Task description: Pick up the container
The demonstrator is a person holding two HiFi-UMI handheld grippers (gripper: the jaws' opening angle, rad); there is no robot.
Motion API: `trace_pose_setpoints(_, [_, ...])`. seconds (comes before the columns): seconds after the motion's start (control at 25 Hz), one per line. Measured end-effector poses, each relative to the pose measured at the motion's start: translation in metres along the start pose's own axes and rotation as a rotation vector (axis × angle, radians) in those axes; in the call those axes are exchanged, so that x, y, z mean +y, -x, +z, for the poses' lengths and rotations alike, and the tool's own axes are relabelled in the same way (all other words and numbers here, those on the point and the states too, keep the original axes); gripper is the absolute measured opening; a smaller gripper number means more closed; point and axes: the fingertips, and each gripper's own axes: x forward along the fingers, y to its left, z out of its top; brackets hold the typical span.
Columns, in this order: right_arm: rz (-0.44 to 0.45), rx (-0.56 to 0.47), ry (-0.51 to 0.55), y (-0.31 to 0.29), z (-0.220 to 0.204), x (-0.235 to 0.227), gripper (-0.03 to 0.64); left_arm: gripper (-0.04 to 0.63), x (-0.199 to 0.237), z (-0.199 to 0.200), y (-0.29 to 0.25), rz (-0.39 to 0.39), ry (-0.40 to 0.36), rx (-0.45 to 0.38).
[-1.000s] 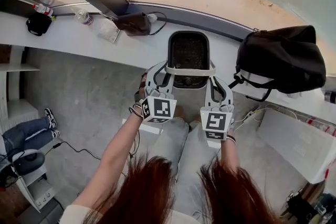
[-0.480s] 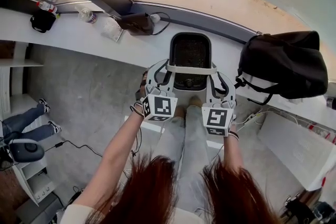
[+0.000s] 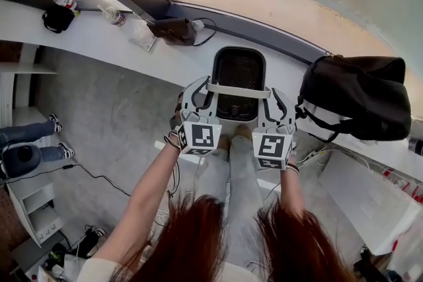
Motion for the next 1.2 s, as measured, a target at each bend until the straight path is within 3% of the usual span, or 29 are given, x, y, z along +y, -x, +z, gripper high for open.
trace_pose_setpoints(0.44, [0.028,0.003,0.052,-0.012,0.000,-0.007,0.084,0.081,0.005,0.002,-0.005,0.099,0.048,0.044])
trace_pose_setpoints(0.64, [0.025,0.009,0.028,-0.012,-0.001,-0.009,0.081,0.075,0.006,0.002,-0.006,0.149,0.053,0.091])
trace_pose_setpoints(1.2, [0.024,0.024,0.068,-0.014,-0.001,-0.018,0.074,0.075,0.003,0.008,-0.004,0.176,0.137,0.141])
